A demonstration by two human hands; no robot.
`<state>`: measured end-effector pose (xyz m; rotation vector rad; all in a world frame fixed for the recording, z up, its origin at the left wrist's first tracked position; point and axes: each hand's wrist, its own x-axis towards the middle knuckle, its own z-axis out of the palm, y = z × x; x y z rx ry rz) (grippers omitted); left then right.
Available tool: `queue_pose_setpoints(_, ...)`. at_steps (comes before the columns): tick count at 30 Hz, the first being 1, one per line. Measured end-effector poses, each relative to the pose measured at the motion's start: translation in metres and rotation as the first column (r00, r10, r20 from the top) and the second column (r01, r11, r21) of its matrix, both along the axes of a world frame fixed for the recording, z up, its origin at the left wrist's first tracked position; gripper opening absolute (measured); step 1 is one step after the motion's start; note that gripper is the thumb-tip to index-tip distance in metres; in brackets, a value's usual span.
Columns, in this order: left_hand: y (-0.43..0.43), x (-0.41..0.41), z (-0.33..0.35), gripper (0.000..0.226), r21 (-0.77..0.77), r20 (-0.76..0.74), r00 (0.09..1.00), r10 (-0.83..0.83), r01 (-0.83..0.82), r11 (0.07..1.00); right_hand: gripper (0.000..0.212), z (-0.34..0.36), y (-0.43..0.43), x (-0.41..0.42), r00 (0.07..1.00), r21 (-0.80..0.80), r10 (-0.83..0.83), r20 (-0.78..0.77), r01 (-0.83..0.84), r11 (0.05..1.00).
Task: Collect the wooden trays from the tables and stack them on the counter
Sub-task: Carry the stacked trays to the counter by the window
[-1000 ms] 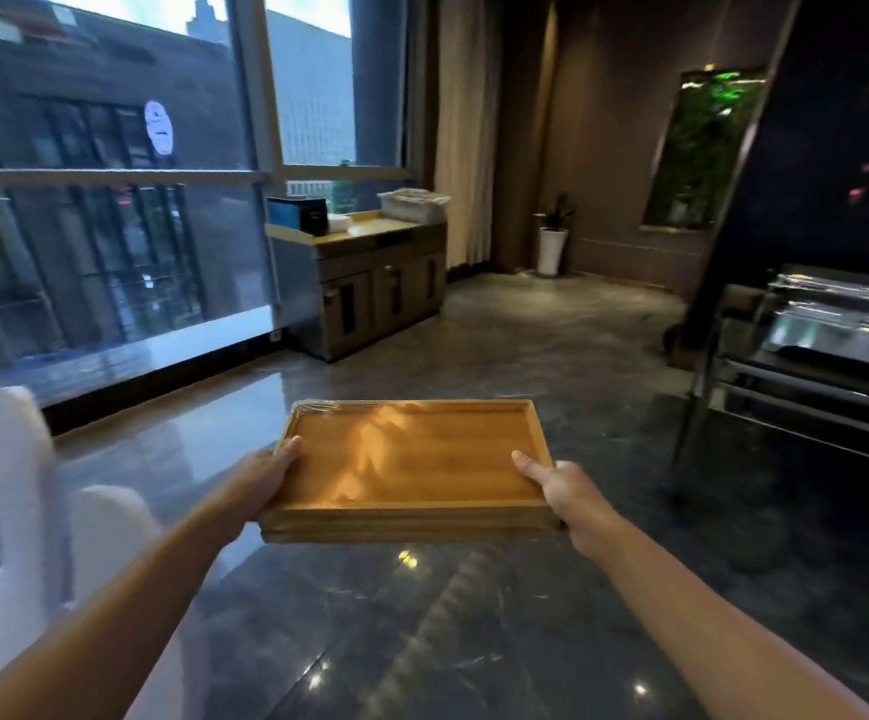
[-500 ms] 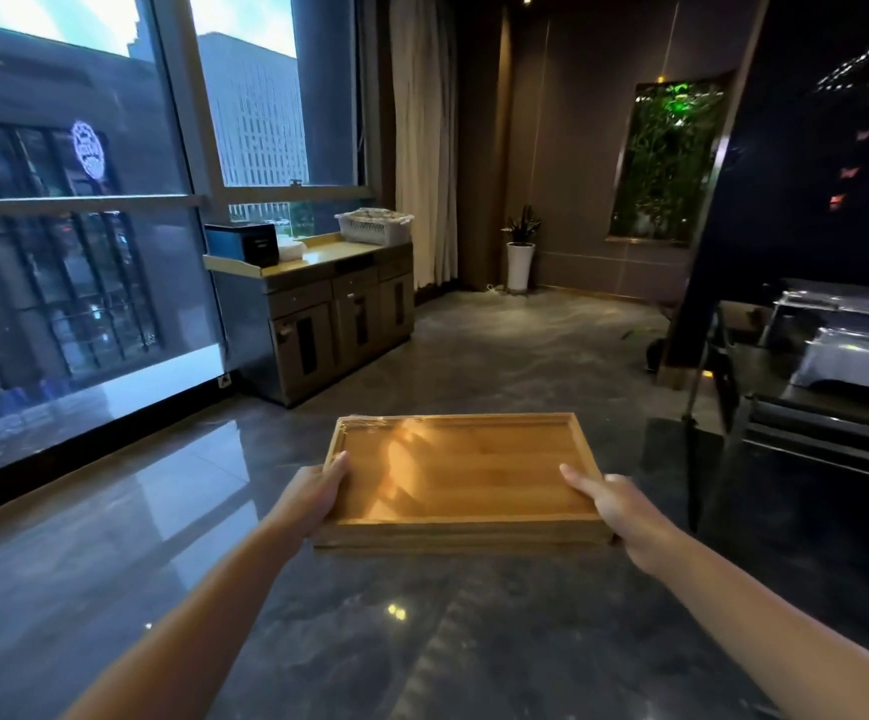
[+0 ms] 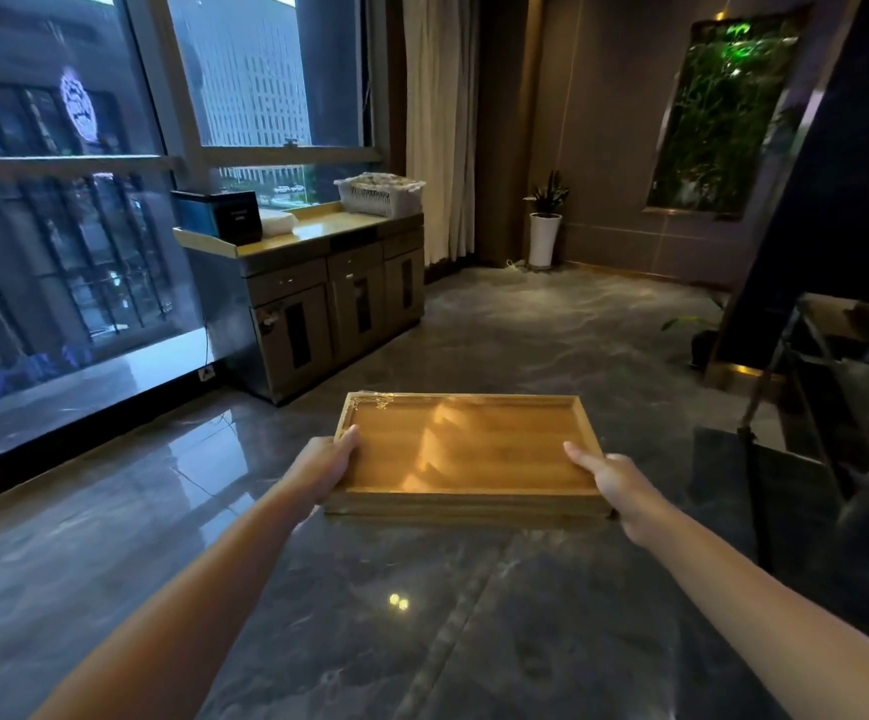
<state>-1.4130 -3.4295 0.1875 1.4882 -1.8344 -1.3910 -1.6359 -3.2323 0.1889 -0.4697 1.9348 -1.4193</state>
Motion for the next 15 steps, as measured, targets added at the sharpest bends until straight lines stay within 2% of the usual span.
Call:
queue_pose_setpoints(6, -0.129, -0.111, 0.02, 0.054, -0.029, -0.034, 0.998, 0.046, -0.047, 0.998, 0.048, 0.019, -0.142, -0.126, 0.997, -0.017, 0.07, -0.03, -0.071, 0.997)
queue_pose_setpoints(11, -0.238, -0.172, 0.021, 0.051, -0.049, -0.053, 0.994, 0.096, -0.099, 0.994, 0.035, 0.021, -0.256, -0.197, 0.991, -0.048, 0.133, -0.026, -0.135, 0.99)
queue_pose_setpoints(15, -0.34, -0.217, 0.001, 0.052, -0.058, -0.009, 0.993, 0.122, -0.122, 0.991, 0.04, 0.002, -0.361, -0.246, 0.99, -0.021, 0.137, -0.023, -0.137, 0.99)
